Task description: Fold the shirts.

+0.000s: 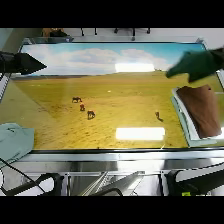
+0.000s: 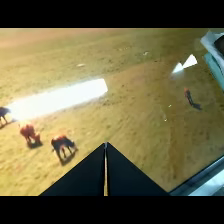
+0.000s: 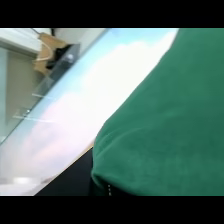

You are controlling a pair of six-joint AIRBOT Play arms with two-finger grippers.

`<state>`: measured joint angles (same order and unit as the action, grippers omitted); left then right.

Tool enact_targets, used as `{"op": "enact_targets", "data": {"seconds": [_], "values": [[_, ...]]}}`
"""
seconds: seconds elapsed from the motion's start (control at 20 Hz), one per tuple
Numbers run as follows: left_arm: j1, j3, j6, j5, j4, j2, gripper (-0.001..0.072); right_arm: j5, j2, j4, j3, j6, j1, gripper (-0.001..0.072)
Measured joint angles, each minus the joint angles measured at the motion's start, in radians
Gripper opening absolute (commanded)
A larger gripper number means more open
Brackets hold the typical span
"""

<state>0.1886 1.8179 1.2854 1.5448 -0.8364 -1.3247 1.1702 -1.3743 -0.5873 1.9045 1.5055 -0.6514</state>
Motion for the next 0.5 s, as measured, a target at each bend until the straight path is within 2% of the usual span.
{"op": "enact_targets", "data": {"seconds": [0.2, 0.35, 0.5], "values": [[0.000, 0.000, 0.000, 0.000, 0.000, 0.000, 0.0015, 0.223, 0.003, -0.082, 0.003, 0.142, -0.115, 0.0018], [0.000, 0.000, 0.000, 0.001, 0.000, 0.000, 0.0015, 0.315, 0.032, -0.120, 0.005, 0.221, -0.163, 0.0018], [0.000, 0.000, -0.001, 0.004, 0.000, 0.000, 0.0015, 0.394, 0.058, -0.129, 0.005, 0.256, -0.188, 0.0018]]}}
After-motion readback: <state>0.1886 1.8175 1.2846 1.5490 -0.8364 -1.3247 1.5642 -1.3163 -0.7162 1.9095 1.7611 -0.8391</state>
